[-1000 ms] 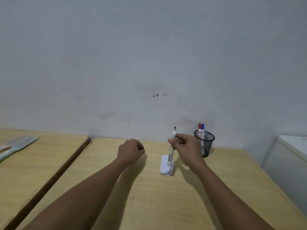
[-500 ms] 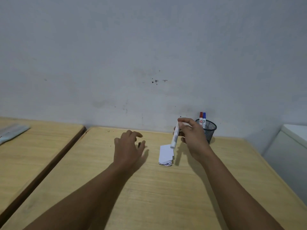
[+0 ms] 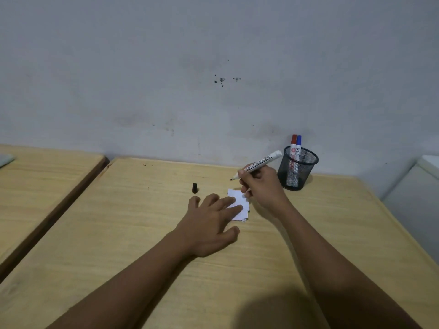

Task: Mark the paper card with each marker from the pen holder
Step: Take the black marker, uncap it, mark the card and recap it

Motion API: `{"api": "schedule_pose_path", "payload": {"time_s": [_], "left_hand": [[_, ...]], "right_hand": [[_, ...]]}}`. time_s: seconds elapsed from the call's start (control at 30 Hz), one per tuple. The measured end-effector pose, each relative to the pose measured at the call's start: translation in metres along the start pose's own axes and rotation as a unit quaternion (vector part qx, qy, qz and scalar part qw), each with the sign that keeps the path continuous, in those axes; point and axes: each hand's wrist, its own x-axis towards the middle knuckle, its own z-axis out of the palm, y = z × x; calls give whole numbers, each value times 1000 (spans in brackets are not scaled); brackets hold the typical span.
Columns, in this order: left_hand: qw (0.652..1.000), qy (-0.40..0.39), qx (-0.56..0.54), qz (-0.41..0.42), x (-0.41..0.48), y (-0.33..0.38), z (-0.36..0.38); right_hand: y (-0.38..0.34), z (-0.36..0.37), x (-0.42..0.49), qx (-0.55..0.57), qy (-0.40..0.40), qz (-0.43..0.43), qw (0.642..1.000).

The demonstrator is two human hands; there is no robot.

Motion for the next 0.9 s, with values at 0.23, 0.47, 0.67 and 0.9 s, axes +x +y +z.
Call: {"api": "schedule_pose_path", "payload": {"time_s": [0.23,0.47,0.67,0.9], "left_hand": [[1000,-13,-7,9,-3,-7,-3],[996,-72,-51,-19,-4,-10,-4],[988,-142,-39,-44,-8,-6,-3],[986,-150,-47,-50,-7,-4,-6]], "right_hand": [[28,17,5,-87,28,-24,996],[40,18,10,-129,35,-56,989],[42,20,12,-143,38,-62,987],[41,22,12,-170,34,-66,983]]}}
